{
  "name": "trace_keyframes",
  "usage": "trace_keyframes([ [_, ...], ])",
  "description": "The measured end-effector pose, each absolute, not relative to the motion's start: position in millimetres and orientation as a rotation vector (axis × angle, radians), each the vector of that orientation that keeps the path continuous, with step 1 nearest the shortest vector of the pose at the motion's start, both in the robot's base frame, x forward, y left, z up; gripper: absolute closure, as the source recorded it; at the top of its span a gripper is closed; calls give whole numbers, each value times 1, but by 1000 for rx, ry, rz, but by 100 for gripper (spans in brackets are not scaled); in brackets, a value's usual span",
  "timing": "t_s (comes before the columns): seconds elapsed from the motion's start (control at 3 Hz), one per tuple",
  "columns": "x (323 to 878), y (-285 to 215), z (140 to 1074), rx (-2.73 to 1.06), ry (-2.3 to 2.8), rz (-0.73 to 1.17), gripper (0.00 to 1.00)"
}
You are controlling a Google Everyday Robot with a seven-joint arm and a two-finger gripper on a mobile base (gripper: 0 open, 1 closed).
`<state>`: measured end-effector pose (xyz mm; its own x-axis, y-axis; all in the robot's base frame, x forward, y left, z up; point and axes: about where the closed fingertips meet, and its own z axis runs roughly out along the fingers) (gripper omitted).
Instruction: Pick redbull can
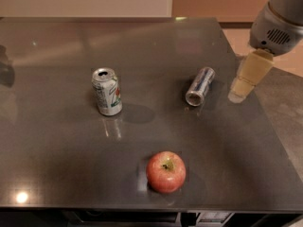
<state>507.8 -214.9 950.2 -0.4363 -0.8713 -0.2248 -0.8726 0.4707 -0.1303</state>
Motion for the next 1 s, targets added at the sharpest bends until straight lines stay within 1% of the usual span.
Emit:
trace_keyframes([
  [0.67, 566, -204, 928, -1087, 2677, -11, 0],
  [1.0, 582, -195, 916, -872, 2762, -14, 0],
])
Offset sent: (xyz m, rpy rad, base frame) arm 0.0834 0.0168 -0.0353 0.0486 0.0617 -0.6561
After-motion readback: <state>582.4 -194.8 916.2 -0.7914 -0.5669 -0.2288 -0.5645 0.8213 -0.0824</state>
